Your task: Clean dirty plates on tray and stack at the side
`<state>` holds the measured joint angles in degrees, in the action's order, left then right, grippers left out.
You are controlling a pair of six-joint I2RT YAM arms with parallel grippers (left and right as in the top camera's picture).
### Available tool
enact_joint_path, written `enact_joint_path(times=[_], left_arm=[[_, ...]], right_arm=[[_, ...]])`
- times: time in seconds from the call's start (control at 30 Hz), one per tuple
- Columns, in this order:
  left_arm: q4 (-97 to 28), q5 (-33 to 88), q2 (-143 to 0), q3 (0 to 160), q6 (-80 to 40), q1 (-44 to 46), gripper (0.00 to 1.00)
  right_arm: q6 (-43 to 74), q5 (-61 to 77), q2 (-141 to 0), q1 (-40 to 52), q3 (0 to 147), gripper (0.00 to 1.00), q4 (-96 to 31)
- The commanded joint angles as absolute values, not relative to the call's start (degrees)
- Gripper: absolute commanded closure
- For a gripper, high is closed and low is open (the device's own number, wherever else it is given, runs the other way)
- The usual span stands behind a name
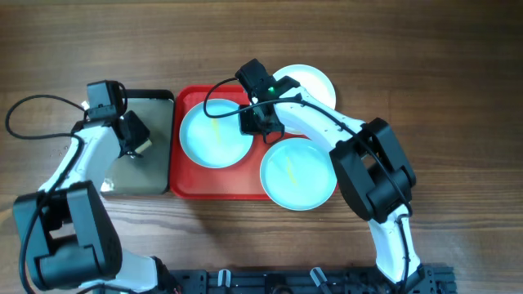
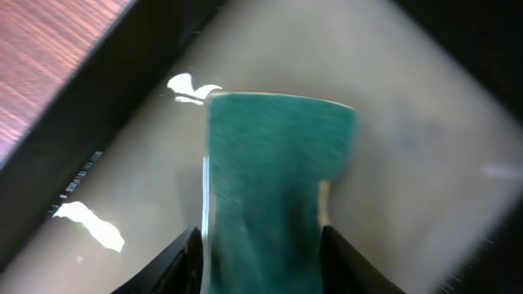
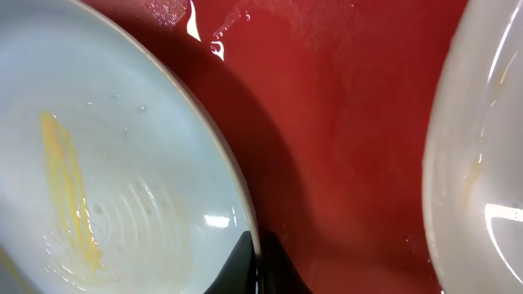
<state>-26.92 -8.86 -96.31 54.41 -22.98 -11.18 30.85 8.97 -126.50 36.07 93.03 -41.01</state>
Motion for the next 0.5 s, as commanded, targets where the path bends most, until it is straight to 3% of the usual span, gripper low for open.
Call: enact_joint_path(times=[0.0,0.47], left_arm=[[-25.26,-14.63,-96.92,55.13,-23.42,-11.49,0.63],[-22.87,-9.43,-101.75,55.09,-19.79,-11.49,0.79]], right_arm=[[31.73,9.08,-127.52,36.05,92.49,0.96,-40.62],[31.97,9.08,-127.52,36.05,92.49,0.96,-40.42]])
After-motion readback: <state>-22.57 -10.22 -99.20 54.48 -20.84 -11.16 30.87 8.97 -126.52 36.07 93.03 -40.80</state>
